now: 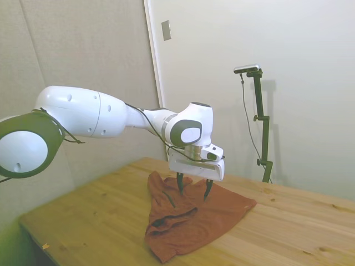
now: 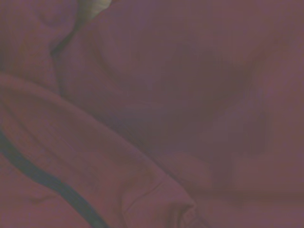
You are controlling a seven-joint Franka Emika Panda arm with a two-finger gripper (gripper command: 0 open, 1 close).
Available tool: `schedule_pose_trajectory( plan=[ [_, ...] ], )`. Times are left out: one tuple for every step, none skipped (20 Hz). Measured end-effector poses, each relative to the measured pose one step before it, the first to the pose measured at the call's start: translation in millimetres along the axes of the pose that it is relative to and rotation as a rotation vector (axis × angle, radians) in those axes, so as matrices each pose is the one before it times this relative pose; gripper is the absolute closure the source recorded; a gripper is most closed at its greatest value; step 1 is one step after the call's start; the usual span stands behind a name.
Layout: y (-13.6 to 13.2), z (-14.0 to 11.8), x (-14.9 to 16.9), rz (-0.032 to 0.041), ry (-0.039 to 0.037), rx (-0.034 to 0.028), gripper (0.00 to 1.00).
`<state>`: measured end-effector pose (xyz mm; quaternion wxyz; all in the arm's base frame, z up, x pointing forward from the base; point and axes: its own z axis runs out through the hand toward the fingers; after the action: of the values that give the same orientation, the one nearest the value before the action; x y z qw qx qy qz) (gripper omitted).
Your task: Unfold the shorts
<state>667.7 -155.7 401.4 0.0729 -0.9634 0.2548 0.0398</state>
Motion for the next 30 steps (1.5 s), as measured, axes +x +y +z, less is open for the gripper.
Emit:
schedule_pose_trajectory(
  plan=[
    [-0.32, 4.15, 2.28, 0.0041, -0.00988, -0.00358, 0.0],
    [0.22, 4.14, 1.44, 0.00214, -0.00741, -0.00279, 0.0],
    [0.48, 3.61, 0.87, 0.00195, -0.00515, -0.00209, 0.0],
    [0.32, 2.76, 0.33, 0.00178, -0.00442, -0.00173, 0.0],
    [-0.02, 3.02, -0.3, 0.00074, -0.00561, -0.00154, 0.0],
    [-0.56, 3.18, -1.05, -0.00046, -0.00612, -0.00138, 0.0],
    [-1.09, 3.24, -1.19, -0.001, -0.00634, -0.0016, 0.0],
    [-1.42, 3.59, -1.32, -0.00163, -0.00667, -0.00239, 0.0],
    [-1.47, 3.92, -1.51, -0.00101, -0.00614, -0.00232, 0.0],
    [-0.74, 4.26, -1.86, 0.00034, -0.00601, -0.00304, 0.0],
    [-0.33, 3.95, -1.39, 0.00038, -0.00305, -0.00221, 1.0],
    [0.25, 2.91, -1.16, 0.00161, -0.00073, -0.00061, 1.0],
    [0.69, 2.72, -1.14, 0.00248, -0.00378, -0.00106, 1.0],
    [0.55, 0.63, -0.74, 0.00119, 0.00172, 0.00051, 1.0],
    [0.56, -0.04, -0.85, 0.00112, 0.00267, 0.00086, 1.0],
    [0.68, 0.14, -1.22, 0.00112, 0.00075, 0.0005, 1.0],
    [0.52, 0.08, -0.92, 0.00086, -0.00076, 0.00004, 1.0],
    [0.51, 0.21, -0.86, 0.001, -0.00061, 0.00005, 1.0],
    [0.58, 0.2, -0.7, 0.00093, -0.00043, -0.00003, 1.0],
    [0.57, 0.34, -0.36, 0.0014, -0.00109, -0.00037, 1.0],
    [0.51, 0.2, 0.04, 0.00133, -0.00036, -0.00034, 1.0],
    [0.34, 0.09, 0.06, 0.00102, -0.00015, -0.00023, 1.0],
    [0.12, 0.18, -0.04, 0.00052, -0.00039, -0.00019, 1.0],
    [-0.16, 0.03, -0.06, 0.00006, 0.00003, -0.00044, 1.0],
    [-0.28, 0.07, -0.1, 0.00039, 0.00001, -0.00067, 1.0],
    [-0.19, -0.04, -0.08, 0.00113, 0.00003, -0.00022, 1.0],
    [-0.18, -0.09, -0.09, 0.00058, 0.00003, -0.00007, 1.0],
    [-0.16, -0.01, -0.07, 0.00058, -0.00002, -0.00021, 1.0],
    [-0.14, -0.17, -0.12, 0.0007, 0.00004, -0.00011, 1.0],
    [-0.27, -0.36, -0.22, 0.00085, 0.00021, -0.00011, 1.0]
  ],
)
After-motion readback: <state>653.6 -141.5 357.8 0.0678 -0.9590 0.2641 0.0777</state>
